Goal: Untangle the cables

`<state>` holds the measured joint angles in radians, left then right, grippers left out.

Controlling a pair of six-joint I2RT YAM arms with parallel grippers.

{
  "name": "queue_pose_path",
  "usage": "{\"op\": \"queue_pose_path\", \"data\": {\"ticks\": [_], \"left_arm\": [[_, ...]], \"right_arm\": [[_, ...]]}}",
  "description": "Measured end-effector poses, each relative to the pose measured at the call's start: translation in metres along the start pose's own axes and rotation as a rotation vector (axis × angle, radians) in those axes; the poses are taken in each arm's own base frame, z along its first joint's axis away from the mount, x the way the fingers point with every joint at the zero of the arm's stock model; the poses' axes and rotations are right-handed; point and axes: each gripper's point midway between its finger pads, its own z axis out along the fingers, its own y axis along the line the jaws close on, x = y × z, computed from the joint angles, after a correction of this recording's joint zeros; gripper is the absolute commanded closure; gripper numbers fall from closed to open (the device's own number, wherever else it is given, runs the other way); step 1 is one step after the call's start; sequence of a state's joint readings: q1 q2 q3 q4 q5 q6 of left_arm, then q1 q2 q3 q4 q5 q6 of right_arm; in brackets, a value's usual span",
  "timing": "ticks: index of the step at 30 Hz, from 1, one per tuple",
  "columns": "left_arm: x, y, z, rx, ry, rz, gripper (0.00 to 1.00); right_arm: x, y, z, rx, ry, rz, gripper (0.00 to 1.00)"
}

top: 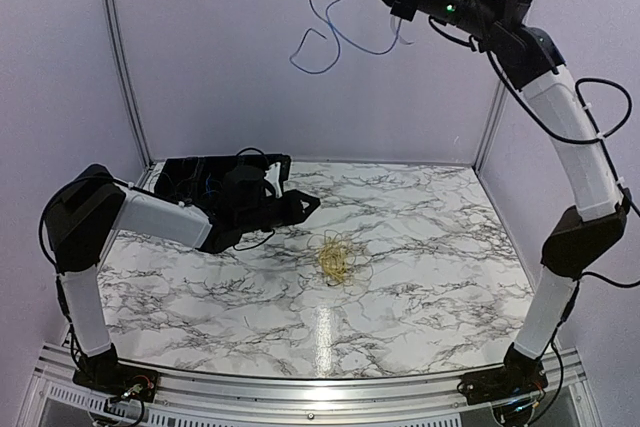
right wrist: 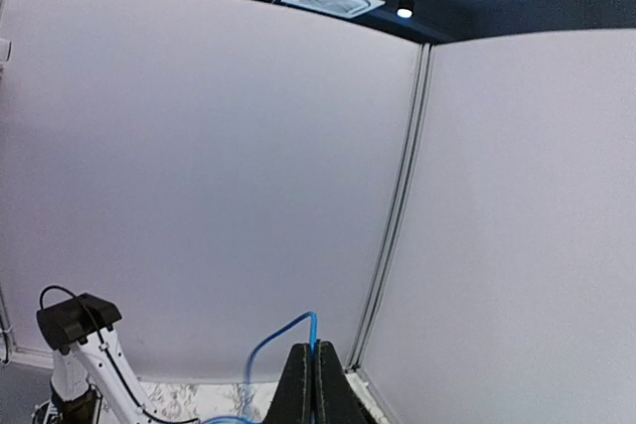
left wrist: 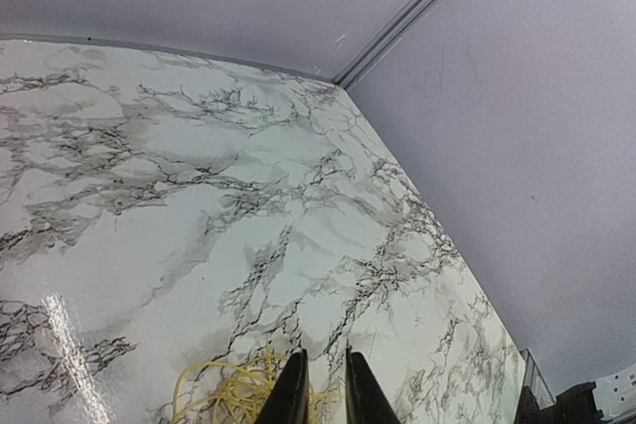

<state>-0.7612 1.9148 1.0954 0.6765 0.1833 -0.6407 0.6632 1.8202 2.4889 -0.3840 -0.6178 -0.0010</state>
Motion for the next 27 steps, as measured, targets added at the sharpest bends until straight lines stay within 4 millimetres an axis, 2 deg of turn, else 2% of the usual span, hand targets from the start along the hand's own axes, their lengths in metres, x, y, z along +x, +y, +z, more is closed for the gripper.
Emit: {"op": "queue_pose_path", "data": {"ticks": [2,5,7,9,12,13,15,20,24,27], "left_arm": [[0.007,0.005,-0.002,-0.007,0.013,-0.007,0.84],[0.021,0.015,-0.006,-0.027,0.040,-0.016,0.80],[0.033,0.024,-0.009,-0.046,0.063,-0.023,0.73],[0.042,0.030,-0.015,-0.065,0.079,-0.028,0.67],[0.044,0.032,-0.029,-0.085,0.077,-0.025,0.61],[0.040,0.029,-0.036,-0.086,0.066,-0.021,0.60],[0.028,0.020,-0.049,-0.083,0.032,-0.009,0.58],[-0.020,-0.012,-0.093,-0.076,-0.088,0.058,0.53],[-0.046,-0.025,-0.124,-0.116,-0.148,0.128,0.48],[-0.055,-0.029,-0.139,-0.149,-0.138,0.202,0.46]], "right_arm": [[-0.021,-0.002,-0.007,0.028,-0.054,-0.030,1.00],[-0.038,-0.006,-0.013,0.060,-0.104,-0.063,1.00],[-0.037,-0.010,-0.013,0.075,-0.105,-0.068,1.00],[-0.025,-0.014,-0.012,0.085,-0.077,-0.052,1.00],[0.014,-0.021,-0.011,0.097,0.008,-0.008,1.00],[0.035,-0.023,-0.011,0.101,0.050,0.010,1.00],[0.070,-0.025,-0.011,0.103,0.124,0.033,1.00],[0.164,-0.020,-0.022,0.087,0.320,0.077,1.00],[0.211,-0.008,-0.036,0.060,0.422,0.083,1.00],[0.232,-0.001,-0.044,0.040,0.469,0.077,1.00]]}}
